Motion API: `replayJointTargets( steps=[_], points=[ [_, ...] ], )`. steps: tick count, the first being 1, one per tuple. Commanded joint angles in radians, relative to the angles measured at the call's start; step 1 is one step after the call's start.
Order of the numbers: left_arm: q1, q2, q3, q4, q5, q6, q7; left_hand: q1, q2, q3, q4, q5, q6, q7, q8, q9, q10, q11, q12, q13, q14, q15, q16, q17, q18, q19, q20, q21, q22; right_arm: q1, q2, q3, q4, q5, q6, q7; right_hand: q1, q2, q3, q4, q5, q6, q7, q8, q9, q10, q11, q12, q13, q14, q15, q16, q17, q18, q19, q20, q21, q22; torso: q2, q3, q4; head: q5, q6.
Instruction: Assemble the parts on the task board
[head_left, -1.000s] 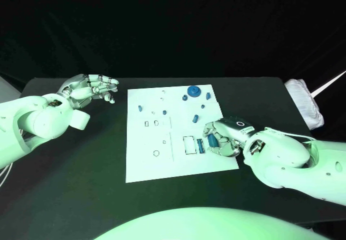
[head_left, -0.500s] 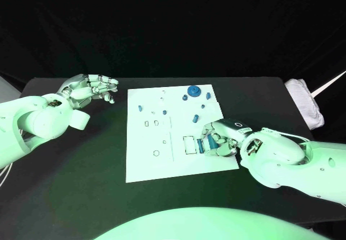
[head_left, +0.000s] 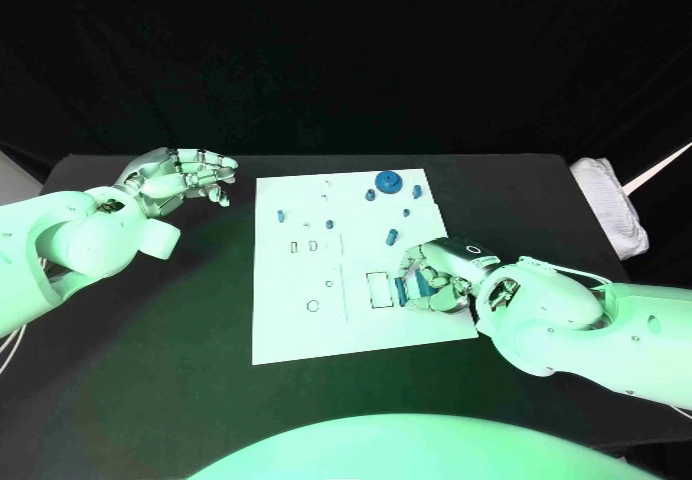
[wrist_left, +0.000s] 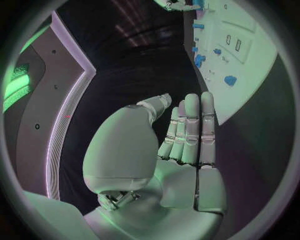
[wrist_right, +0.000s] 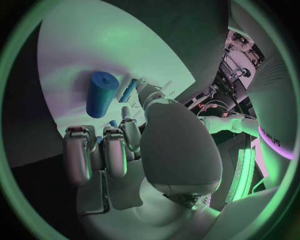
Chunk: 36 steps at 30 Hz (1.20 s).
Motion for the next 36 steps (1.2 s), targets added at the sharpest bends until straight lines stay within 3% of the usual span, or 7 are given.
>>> replayJointTargets(
  steps=[1, 36],
  points=[
    [0.000, 0.002, 0.001, 0.002, -0.001, 0.006, 0.010, -0.006, -0.001, -0.002, -0.005, -0.003, -0.005, 0.034, 0.004, -0.001, -0.007, 0.001, 0.004, -0.001, -0.006, 0.000, 0.003, -0.001, 0.014, -0.001, 0.007, -0.004, 0.001, -0.002, 0.005, 0.000, -0.002, -0.002, 0.022, -0.003, 0.008, 0.000, -0.005, 0.000, -0.003, 0.004, -0.001, -0.004, 0.000, 0.005, 0.001, 0.005, -0.002, 0.102, 0.006, 0.006, 0.251, -0.010, 0.089, 0.007, 0.003, 0.247, 0.000, 0.0008, -0.0006, 0.001, 0.000],
    [0.000, 0.002, 0.001, 0.002, -0.002, 0.007, 0.008, -0.006, -0.001, -0.002, -0.005, -0.003, -0.005, 0.034, 0.004, -0.001, -0.007, 0.001, 0.004, -0.001, -0.006, 0.000, 0.003, -0.001, 0.014, -0.001, 0.007, -0.004, 0.001, -0.007, 0.027, -0.001, -0.025, -0.038, 0.059, -0.007, 0.025, 0.011, -0.009, 0.001, -0.004, 0.023, -0.008, -0.004, 0.005, 0.003, -0.004, 0.005, 0.000, 0.103, 0.003, 0.007, 0.252, -0.009, 0.089, 0.005, 0.002, 0.246, 0.000, 0.0011, -0.0006, 0.001, -0.002]
  ],
)
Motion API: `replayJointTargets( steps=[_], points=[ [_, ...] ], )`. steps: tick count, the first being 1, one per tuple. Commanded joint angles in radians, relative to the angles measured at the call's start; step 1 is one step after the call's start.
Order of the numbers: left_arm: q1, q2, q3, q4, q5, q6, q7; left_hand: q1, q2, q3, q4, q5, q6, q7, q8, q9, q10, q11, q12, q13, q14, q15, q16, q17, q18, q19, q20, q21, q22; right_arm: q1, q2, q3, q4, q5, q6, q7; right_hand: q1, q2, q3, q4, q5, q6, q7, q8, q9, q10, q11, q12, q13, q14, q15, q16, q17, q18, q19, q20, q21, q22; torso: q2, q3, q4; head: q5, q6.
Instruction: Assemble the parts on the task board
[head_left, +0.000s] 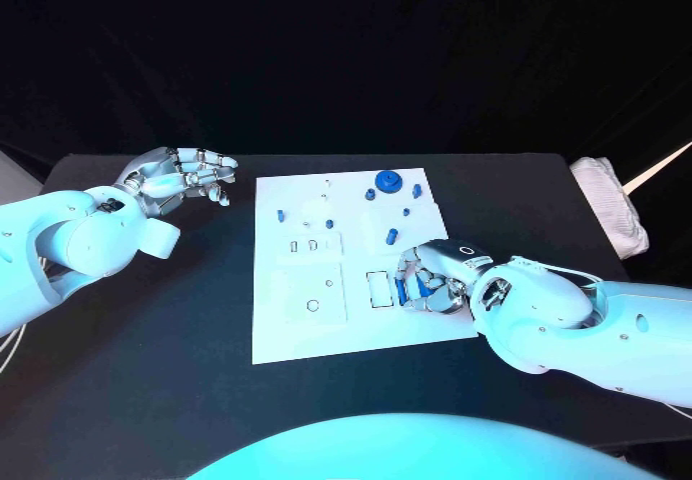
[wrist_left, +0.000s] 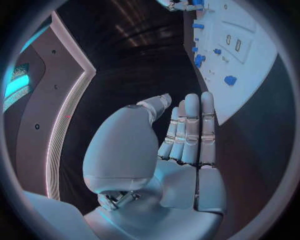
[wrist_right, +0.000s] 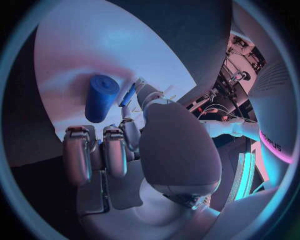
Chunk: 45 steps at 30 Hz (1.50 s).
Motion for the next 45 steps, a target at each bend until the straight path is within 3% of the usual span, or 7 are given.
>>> replayJointTargets(
  steps=[1, 19, 29, 45],
  points=[
    [0.001, 0.002, 0.001, 0.002, -0.001, 0.007, 0.009, -0.006, -0.001, -0.002, -0.005, -0.003, -0.005, 0.034, 0.004, -0.001, -0.007, 0.001, 0.004, -0.001, -0.006, 0.000, 0.003, -0.002, 0.014, -0.001, 0.007, -0.004, 0.001, -0.002, 0.002, -0.001, -0.003, -0.018, 0.030, -0.001, 0.009, 0.003, -0.003, 0.001, -0.004, 0.008, 0.000, -0.004, 0.002, 0.003, -0.004, 0.005, 0.000, 0.103, 0.003, 0.003, 0.252, -0.009, 0.089, 0.005, 0.002, 0.246, 0.000, 0.0005, -0.0002, 0.000, -0.001],
    [0.001, 0.001, 0.001, 0.003, -0.002, 0.007, 0.009, -0.006, 0.000, -0.003, -0.005, -0.003, -0.006, 0.034, 0.006, -0.004, -0.007, 0.001, 0.006, -0.004, -0.007, 0.000, 0.005, -0.003, 0.014, -0.001, 0.007, -0.004, 0.001, -0.003, 0.005, -0.001, -0.004, -0.023, 0.023, 0.003, 0.009, 0.008, -0.007, 0.009, -0.004, 0.028, -0.003, -0.001, 0.006, 0.006, -0.006, 0.006, 0.003, 0.102, 0.001, 0.002, 0.251, -0.009, 0.089, 0.004, 0.002, 0.246, 0.000, 0.0000, 0.0001, 0.000, -0.002],
    [0.001, 0.000, 0.001, 0.003, -0.003, 0.006, 0.008, -0.005, 0.000, -0.003, -0.005, -0.003, -0.006, 0.034, 0.006, -0.005, -0.008, 0.001, 0.006, -0.004, -0.007, 0.000, 0.005, -0.003, 0.014, -0.001, 0.007, -0.004, 0.001, -0.003, 0.005, -0.001, 0.001, -0.025, -0.012, 0.007, 0.020, 0.004, -0.022, 0.027, -0.004, 0.097, -0.019, 0.042, 0.043, 0.009, -0.020, 0.007, 0.006, 0.101, -0.011, -0.001, 0.249, -0.010, 0.089, -0.006, 0.004, 0.246, 0.000, 0.0004, 0.0003, 0.000, -0.001],
    [0.000, 0.000, 0.001, 0.003, -0.003, 0.006, 0.008, -0.005, 0.000, -0.003, -0.005, -0.003, -0.006, 0.034, 0.006, -0.005, -0.008, 0.001, 0.006, -0.004, -0.007, 0.000, 0.005, -0.003, 0.014, -0.001, 0.007, -0.004, 0.001, -0.003, 0.002, -0.001, 0.008, -0.035, -0.061, 0.009, 0.026, 0.001, -0.034, 0.036, -0.004, 0.096, -0.021, 0.079, 0.077, 0.006, -0.022, 0.005, 0.005, 0.101, -0.013, -0.001, 0.248, -0.009, 0.089, -0.010, 0.001, 0.246, 0.000, 0.0005, -0.0003, 0.000, 0.001]
  ],
)
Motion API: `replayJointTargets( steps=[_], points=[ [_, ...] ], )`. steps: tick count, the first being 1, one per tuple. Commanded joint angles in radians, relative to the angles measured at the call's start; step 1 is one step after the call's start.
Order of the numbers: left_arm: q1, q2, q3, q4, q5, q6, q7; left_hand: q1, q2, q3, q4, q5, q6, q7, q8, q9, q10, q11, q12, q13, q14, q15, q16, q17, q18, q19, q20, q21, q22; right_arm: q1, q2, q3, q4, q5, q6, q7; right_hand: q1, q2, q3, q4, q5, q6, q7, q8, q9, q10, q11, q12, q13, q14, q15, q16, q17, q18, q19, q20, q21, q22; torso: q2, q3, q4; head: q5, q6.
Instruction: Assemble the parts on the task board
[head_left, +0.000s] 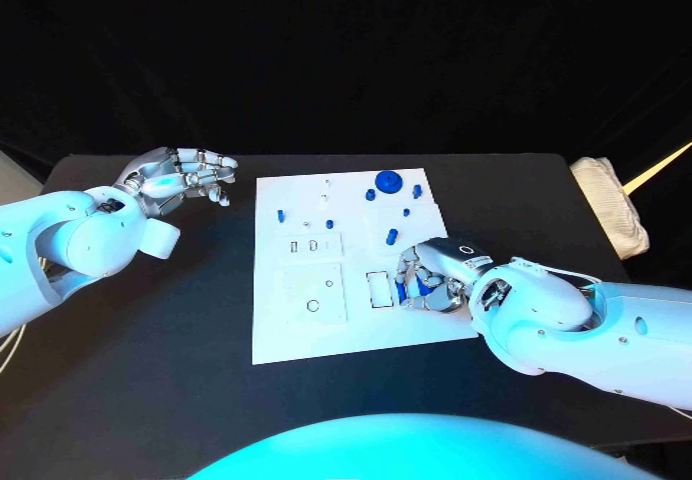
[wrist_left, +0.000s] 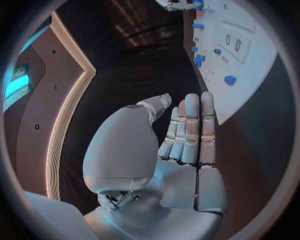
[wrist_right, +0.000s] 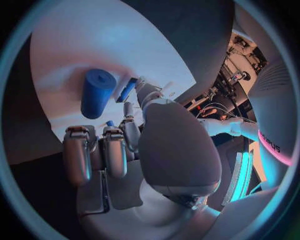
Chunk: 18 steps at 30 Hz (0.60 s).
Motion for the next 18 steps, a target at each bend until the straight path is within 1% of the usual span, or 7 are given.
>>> replayJointTargets(
  steps=[1, 7, 11, 15, 16, 17, 18],
  points=[
    [0.000, 0.001, 0.001, 0.002, -0.002, 0.006, 0.008, -0.005, 0.000, -0.003, -0.005, -0.003, -0.006, 0.034, 0.006, -0.002, -0.008, 0.001, 0.006, -0.001, -0.007, 0.000, 0.005, -0.001, 0.014, -0.001, 0.007, -0.004, 0.001, -0.001, -0.002, 0.000, 0.004, -0.017, -0.025, 0.007, 0.012, 0.004, -0.004, 0.006, -0.004, 0.002, 0.001, 0.011, 0.008, -0.001, -0.008, 0.001, 0.000, 0.101, -0.006, -0.001, 0.248, -0.009, 0.089, -0.010, 0.001, 0.246, 0.000, 0.0000, -0.0001, -0.001, 0.001],
    [0.000, 0.002, 0.001, 0.002, -0.002, 0.006, 0.009, -0.005, 0.000, -0.003, -0.005, -0.003, -0.006, 0.034, 0.006, -0.002, -0.008, 0.001, 0.006, -0.001, -0.007, 0.000, 0.005, -0.001, 0.014, -0.001, 0.007, -0.004, 0.001, -0.001, -0.015, 0.000, 0.016, -0.014, -0.048, 0.015, 0.012, 0.002, -0.010, 0.012, -0.004, -0.008, 0.001, 0.026, 0.022, -0.003, -0.009, 0.000, -0.001, 0.101, -0.007, -0.003, 0.247, -0.009, 0.088, -0.010, -0.001, 0.246, -0.001, -0.0002, 0.0002, -0.003, 0.003],
    [0.000, 0.002, 0.001, 0.001, -0.003, 0.005, 0.009, -0.005, 0.000, -0.003, -0.005, -0.003, -0.006, 0.034, 0.006, -0.002, -0.008, 0.001, 0.006, -0.001, -0.007, 0.000, 0.005, -0.001, 0.014, -0.001, 0.007, -0.004, 0.001, 0.002, -0.033, 0.000, 0.030, 0.044, -0.055, 0.046, 0.008, -0.002, -0.025, 0.028, -0.004, -0.050, 0.008, 0.026, 0.036, -0.006, -0.003, -0.001, -0.003, 0.100, -0.003, -0.004, 0.246, -0.009, 0.088, -0.009, -0.003, 0.245, -0.001, -0.0005, -0.0006, -0.005, 0.009],
    [0.000, 0.004, 0.001, 0.001, -0.003, 0.005, 0.010, -0.005, 0.000, -0.003, -0.005, -0.003, -0.006, 0.034, 0.006, -0.002, -0.008, 0.001, 0.006, -0.001, -0.007, 0.000, 0.005, -0.001, 0.014, -0.001, 0.007, -0.004, 0.001, 0.018, -0.050, 0.001, 0.037, 0.175, -0.052, 0.107, 0.015, 0.001, -0.032, 0.039, -0.003, -0.088, 0.018, 0.013, 0.040, -0.010, 0.005, -0.002, -0.005, 0.100, 0.004, -0.005, 0.245, -0.007, 0.085, -0.004, -0.014, 0.242, -0.004, -0.0021, -0.0015, -0.010, 0.020],
    [0.000, 0.005, 0.001, 0.000, -0.003, 0.005, 0.010, -0.005, 0.000, -0.003, -0.005, -0.003, -0.006, 0.034, 0.006, -0.002, -0.008, 0.001, 0.006, -0.001, -0.007, 0.000, 0.005, -0.001, 0.014, -0.001, 0.007, -0.004, 0.001, 0.023, -0.054, 0.001, 0.037, 0.206, -0.053, 0.122, 0.018, 0.002, -0.034, 0.041, -0.002, -0.096, 0.021, 0.009, 0.041, -0.012, 0.008, -0.003, -0.006, 0.100, 0.006, -0.004, 0.246, -0.006, 0.084, -0.002, -0.019, 0.241, -0.005, -0.0030, -0.0016, -0.011, 0.026],
    [0.000, 0.006, 0.001, 0.000, -0.003, 0.005, 0.011, -0.005, 0.000, -0.003, -0.005, -0.003, -0.006, 0.034, 0.006, -0.002, -0.008, 0.001, 0.006, -0.001, -0.007, 0.000, 0.005, -0.001, 0.014, -0.001, 0.007, -0.004, 0.001, 0.027, -0.056, 0.001, 0.037, 0.230, -0.054, 0.134, 0.020, 0.004, -0.035, 0.043, -0.001, -0.105, 0.024, 0.003, 0.040, -0.013, 0.010, -0.003, -0.007, 0.100, 0.008, -0.004, 0.246, -0.005, 0.084, -0.001, -0.021, 0.241, -0.005, -0.0034, -0.0016, -0.011, 0.027],
    [0.000, 0.007, 0.001, 0.000, -0.002, 0.005, 0.011, -0.005, 0.000, -0.003, -0.005, -0.003, -0.006, 0.034, 0.006, -0.002, -0.008, 0.001, 0.006, -0.001, -0.007, 0.000, 0.005, -0.001, 0.014, -0.001, 0.007, -0.004, 0.001, 0.033, -0.059, 0.001, 0.035, 0.268, -0.055, 0.154, 0.023, 0.007, -0.035, 0.046, 0.000, -0.116, 0.028, -0.004, 0.040, -0.014, 0.014, -0.003, -0.006, 0.100, 0.011, -0.004, 0.246, -0.005, 0.083, 0.002, -0.025, 0.240, -0.006, -0.0034, -0.0011, -0.014, 0.033]
  ],
)
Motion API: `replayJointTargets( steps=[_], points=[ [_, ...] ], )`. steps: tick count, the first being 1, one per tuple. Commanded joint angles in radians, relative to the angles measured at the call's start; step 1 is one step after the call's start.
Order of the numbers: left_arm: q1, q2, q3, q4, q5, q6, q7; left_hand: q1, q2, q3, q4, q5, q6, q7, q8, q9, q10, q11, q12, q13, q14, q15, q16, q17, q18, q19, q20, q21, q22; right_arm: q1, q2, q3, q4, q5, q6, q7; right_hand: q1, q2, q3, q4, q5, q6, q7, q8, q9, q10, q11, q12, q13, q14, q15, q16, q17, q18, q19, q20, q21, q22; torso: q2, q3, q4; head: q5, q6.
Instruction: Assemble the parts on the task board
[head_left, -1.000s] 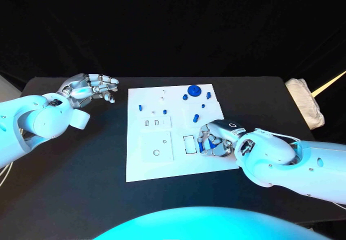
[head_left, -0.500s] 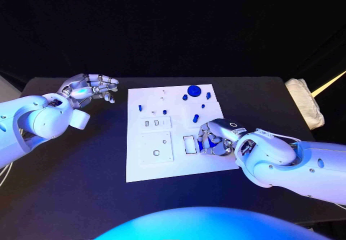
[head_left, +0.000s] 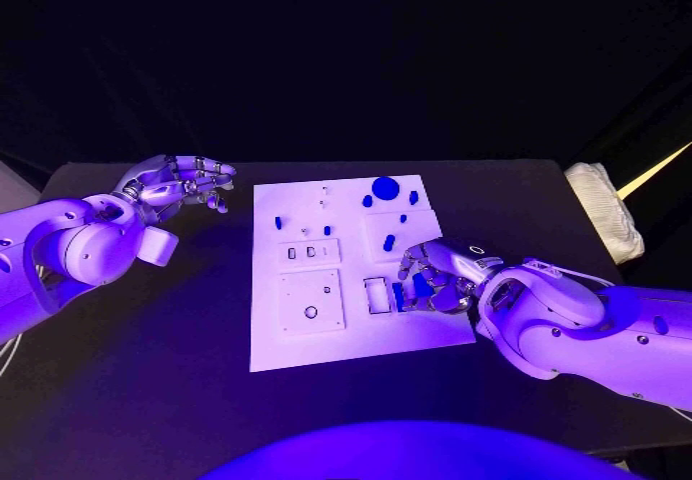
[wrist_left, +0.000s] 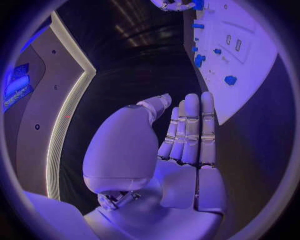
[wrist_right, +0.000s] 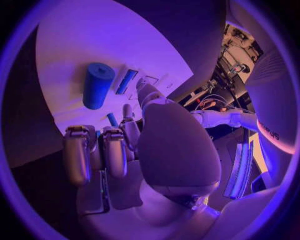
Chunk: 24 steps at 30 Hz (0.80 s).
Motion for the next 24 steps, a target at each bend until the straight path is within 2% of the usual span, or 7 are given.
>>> replayJointTargets(
  steps=[1, 5, 12, 16, 18, 20, 24],
  points=[
    [0.000, 0.006, 0.001, 0.000, -0.002, 0.005, 0.012, -0.005, 0.000, -0.003, -0.005, -0.003, -0.006, 0.034, 0.006, -0.002, -0.008, 0.001, 0.006, -0.001, -0.007, 0.000, 0.005, -0.001, 0.014, -0.001, 0.007, -0.004, 0.001, 0.015, -0.008, 0.001, -0.001, 0.198, -0.013, 0.117, 0.017, 0.005, 0.003, 0.010, 0.001, -0.017, 0.005, -0.012, 0.001, -0.001, 0.009, -0.003, -0.001, 0.100, 0.011, -0.005, 0.244, -0.004, 0.084, 0.008, -0.009, 0.238, -0.003, -0.0018, 0.0005, -0.007, 0.021],
    [-0.004, 0.012, 0.001, -0.001, 0.000, 0.001, 0.017, -0.004, 0.000, -0.002, -0.006, -0.003, -0.006, 0.034, 0.007, -0.003, -0.008, 0.001, 0.007, -0.002, -0.007, 0.000, 0.005, -0.002, 0.014, -0.001, 0.007, -0.003, 0.001, 0.040, -0.015, 0.001, -0.023, 0.289, -0.020, 0.180, 0.030, 0.010, 0.002, 0.013, 0.008, -0.043, 0.015, -0.035, -0.005, -0.007, 0.017, -0.005, -0.005, 0.101, 0.018, -0.003, 0.246, -0.002, 0.081, 0.014, -0.020, 0.236, -0.009, -0.0034, 0.0011, -0.009, 0.034],
    [-0.012, 0.020, 0.001, 0.003, 0.012, -0.018, 0.039, -0.005, 0.000, -0.003, -0.006, -0.003, -0.006, 0.034, 0.007, -0.003, -0.008, 0.001, 0.007, -0.002, -0.008, 0.000, 0.005, -0.002, 0.014, -0.001, 0.007, -0.003, 0.001, 0.065, -0.016, 0.002, -0.101, 0.441, -0.056, 0.268, 0.039, 0.029, 0.013, 0.020, 0.028, -0.037, 0.018, -0.044, -0.007, -0.020, 0.020, -0.012, -0.017, 0.100, 0.022, -0.004, 0.244, -0.001, 0.079, 0.018, -0.027, 0.234, -0.020, -0.0088, 0.0032, -0.010, 0.061],
    [-0.016, 0.026, 0.001, 0.006, 0.018, -0.028, 0.050, -0.005, 0.001, -0.003, -0.006, -0.003, -0.006, 0.034, 0.008, -0.003, -0.008, 0.001, 0.007, -0.003, -0.008, 0.000, 0.005, -0.003, 0.014, -0.001, 0.007, -0.004, 0.001, 0.073, -0.017, 0.003, -0.163, 0.528, -0.060, 0.304, 0.045, 0.089, 0.072, 0.042, 0.104, -0.019, 0.021, -0.085, -0.024, -0.032, 0.021, -0.030, -0.038, 0.095, 0.022, -0.021, 0.229, 0.003, 0.074, 0.020, -0.048, 0.229, -0.028, -0.0103, 0.0043, -0.009, 0.074],
    [-0.018, 0.028, 0.001, 0.008, 0.020, -0.032, 0.053, -0.005, 0.001, -0.003, -0.006, -0.003, -0.006, 0.034, 0.008, -0.003, -0.008, 0.001, 0.007, -0.003, -0.008, 0.000, 0.005, -0.003, 0.014, -0.001, 0.007, -0.004, 0.001, 0.076, -0.021, 0.003, -0.190, 0.556, -0.042, 0.313, 0.049, 0.112, 0.115, 0.042, 0.162, -0.006, 0.021, -0.111, -0.036, -0.024, 0.021, -0.031, -0.035, 0.094, 0.021, -0.025, 0.225, 0.003, 0.074, 0.019, -0.048, 0.229, -0.030, -0.0107, 0.0039, -0.009, 0.076],
    [-0.019, 0.029, 0.001, 0.008, 0.022, -0.034, 0.055, -0.005, 0.001, -0.002, -0.005, -0.003, -0.006, 0.034, 0.008, -0.003, -0.008, 0.001, 0.007, -0.003, -0.009, 0.000, 0.004, -0.003, 0.014, -0.002, 0.008, -0.004, 0.001, 0.078, -0.025, 0.003, -0.204, 0.568, -0.025, 0.311, 0.052, 0.123, 0.160, 0.039, 0.193, 0.008, 0.024, -0.134, -0.047, -0.020, 0.018, -0.034, -0.034, 0.091, 0.021, -0.034, 0.218, 0.005, 0.073, 0.018, -0.056, 0.227, -0.033, -0.0119, 0.0030, -0.009, 0.075],
    [-0.021, 0.033, 0.001, 0.011, 0.025, -0.041, 0.058, -0.006, 0.002, -0.002, -0.005, -0.003, -0.005, 0.034, 0.008, -0.003, -0.008, 0.001, 0.008, -0.003, -0.010, 0.000, 0.004, -0.003, 0.013, -0.002, 0.008, -0.004, 0.001, 0.083, -0.053, 0.003, -0.227, 0.586, 0.066, 0.271, 0.037, 0.161, 0.259, 0.032, 0.188, 0.050, 0.013, -0.157, -0.058, 0.016, 0.011, -0.023, -0.006, 0.086, 0.013, -0.054, 0.198, 0.006, 0.072, 0.013, -0.062, 0.225, -0.040, -0.0133, 0.0040, -0.011, 0.078]
  ],
)
